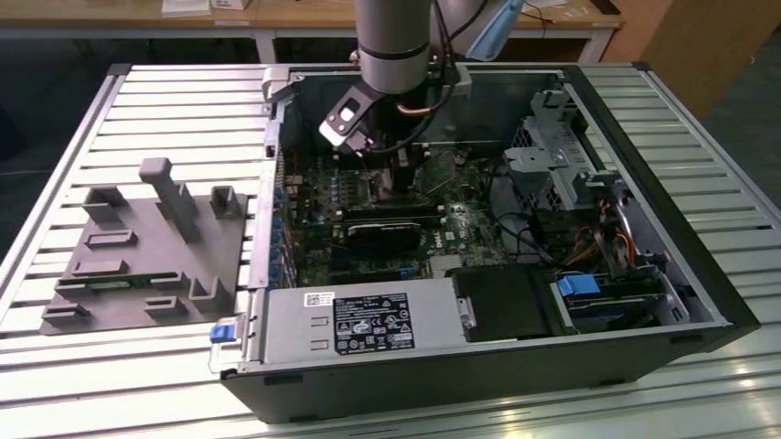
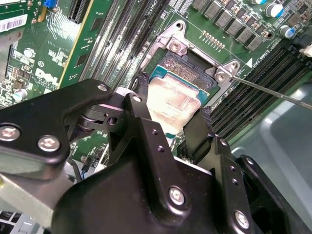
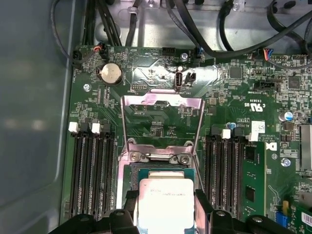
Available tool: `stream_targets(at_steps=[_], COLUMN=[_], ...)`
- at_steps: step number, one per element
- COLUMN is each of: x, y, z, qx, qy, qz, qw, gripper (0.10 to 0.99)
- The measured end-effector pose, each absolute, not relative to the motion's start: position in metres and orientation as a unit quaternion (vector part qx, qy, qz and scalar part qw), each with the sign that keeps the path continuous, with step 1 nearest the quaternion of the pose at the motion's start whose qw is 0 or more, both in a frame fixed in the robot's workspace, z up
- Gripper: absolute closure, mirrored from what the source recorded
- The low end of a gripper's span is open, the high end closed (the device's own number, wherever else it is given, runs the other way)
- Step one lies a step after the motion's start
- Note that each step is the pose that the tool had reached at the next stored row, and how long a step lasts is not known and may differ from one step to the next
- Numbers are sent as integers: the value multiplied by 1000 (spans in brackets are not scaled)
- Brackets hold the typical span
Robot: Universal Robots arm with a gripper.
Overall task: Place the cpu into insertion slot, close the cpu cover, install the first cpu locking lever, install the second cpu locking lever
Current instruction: 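Place the cpu into insertion slot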
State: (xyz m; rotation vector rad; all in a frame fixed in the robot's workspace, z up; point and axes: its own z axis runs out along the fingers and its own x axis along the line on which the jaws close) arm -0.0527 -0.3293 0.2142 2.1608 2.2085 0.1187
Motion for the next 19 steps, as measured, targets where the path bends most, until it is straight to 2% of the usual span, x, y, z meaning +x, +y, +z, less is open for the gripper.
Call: stream_targets(at_steps=[19], x=[-54], y=[-327], z=[202], qx=[704], qy=[709], qz=[38], qw=[25], gripper=[545])
